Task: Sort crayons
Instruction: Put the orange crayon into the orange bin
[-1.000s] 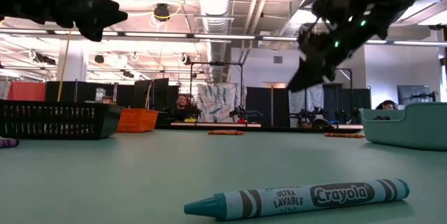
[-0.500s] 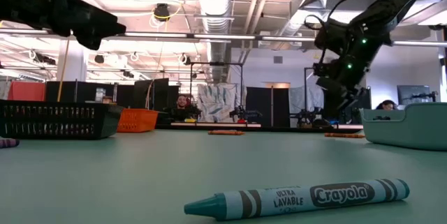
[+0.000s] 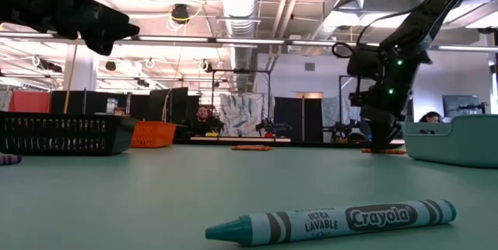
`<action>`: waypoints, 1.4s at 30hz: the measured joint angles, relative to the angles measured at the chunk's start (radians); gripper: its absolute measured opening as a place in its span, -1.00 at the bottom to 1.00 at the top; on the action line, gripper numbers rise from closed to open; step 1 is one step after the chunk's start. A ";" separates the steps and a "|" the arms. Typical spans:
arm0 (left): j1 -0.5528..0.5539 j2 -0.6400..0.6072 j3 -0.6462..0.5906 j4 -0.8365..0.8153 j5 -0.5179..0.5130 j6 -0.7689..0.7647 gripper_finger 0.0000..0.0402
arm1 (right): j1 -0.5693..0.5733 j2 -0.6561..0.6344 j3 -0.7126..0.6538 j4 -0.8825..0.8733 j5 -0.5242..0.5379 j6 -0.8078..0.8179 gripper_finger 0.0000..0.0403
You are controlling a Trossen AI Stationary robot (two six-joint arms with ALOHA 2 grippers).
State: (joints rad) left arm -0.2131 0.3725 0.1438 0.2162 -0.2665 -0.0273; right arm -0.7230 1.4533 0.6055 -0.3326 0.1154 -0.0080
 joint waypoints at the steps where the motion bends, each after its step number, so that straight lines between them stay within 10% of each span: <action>1: 0.000 0.000 0.000 0.000 0.000 0.000 -0.26 | 0.000 0.015 0.000 0.006 0.000 -0.016 -0.19; 14: 0.000 0.000 0.000 -0.001 0.000 -0.012 -0.26 | -0.001 -0.021 -0.004 -0.005 -0.109 -0.056 -0.94; 30: 0.000 0.012 -0.065 0.127 0.008 -0.027 -0.26 | 0.172 -0.029 -0.006 0.582 -0.462 0.091 -0.99; 42: 0.050 0.097 -0.125 0.411 0.049 -0.025 -0.26 | 0.396 -0.029 0.010 1.055 -0.455 0.218 -0.99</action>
State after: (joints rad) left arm -0.1630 0.4699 0.0183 0.6272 -0.2175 -0.0520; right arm -0.3273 1.4239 0.6158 0.7229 -0.3397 0.2103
